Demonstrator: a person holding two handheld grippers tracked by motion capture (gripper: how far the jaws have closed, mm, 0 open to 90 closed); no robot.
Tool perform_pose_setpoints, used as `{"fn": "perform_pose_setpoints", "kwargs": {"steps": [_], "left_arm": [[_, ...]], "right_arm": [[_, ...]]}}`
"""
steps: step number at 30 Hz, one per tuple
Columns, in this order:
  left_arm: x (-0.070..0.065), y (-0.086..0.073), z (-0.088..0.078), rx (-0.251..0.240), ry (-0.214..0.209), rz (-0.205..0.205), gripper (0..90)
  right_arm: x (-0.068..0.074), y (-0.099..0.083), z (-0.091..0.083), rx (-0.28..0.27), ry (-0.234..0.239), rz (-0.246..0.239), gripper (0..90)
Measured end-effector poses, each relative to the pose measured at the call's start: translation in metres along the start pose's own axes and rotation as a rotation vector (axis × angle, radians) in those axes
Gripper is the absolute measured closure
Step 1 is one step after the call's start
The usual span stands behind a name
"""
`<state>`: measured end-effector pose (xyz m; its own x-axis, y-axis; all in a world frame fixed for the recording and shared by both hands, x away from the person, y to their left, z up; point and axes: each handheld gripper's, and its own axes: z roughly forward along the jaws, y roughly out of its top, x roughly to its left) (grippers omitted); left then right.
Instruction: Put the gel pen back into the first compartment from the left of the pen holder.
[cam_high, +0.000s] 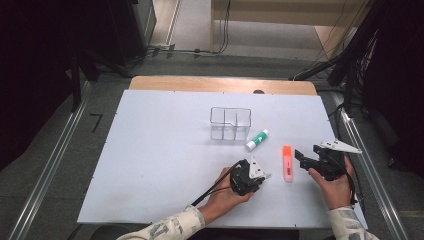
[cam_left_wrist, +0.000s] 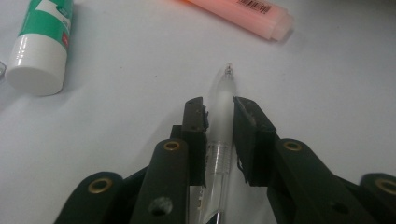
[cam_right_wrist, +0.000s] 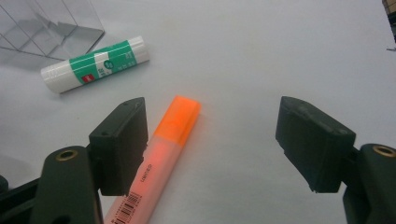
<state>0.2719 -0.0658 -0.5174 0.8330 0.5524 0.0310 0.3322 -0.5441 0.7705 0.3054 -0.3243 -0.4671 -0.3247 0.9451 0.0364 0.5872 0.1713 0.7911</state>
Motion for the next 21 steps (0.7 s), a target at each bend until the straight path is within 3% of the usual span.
{"fn": "perform_pose_setpoints", "kwargs": {"steps": [21], "left_arm": [[0.0048, -0.0001, -0.0002, -0.005, -0.028, -0.036, 81.2]], "right_arm": [[0.0000, -0.0001, 0.0003, -0.001, 0.001, -0.001, 24.3]]}}
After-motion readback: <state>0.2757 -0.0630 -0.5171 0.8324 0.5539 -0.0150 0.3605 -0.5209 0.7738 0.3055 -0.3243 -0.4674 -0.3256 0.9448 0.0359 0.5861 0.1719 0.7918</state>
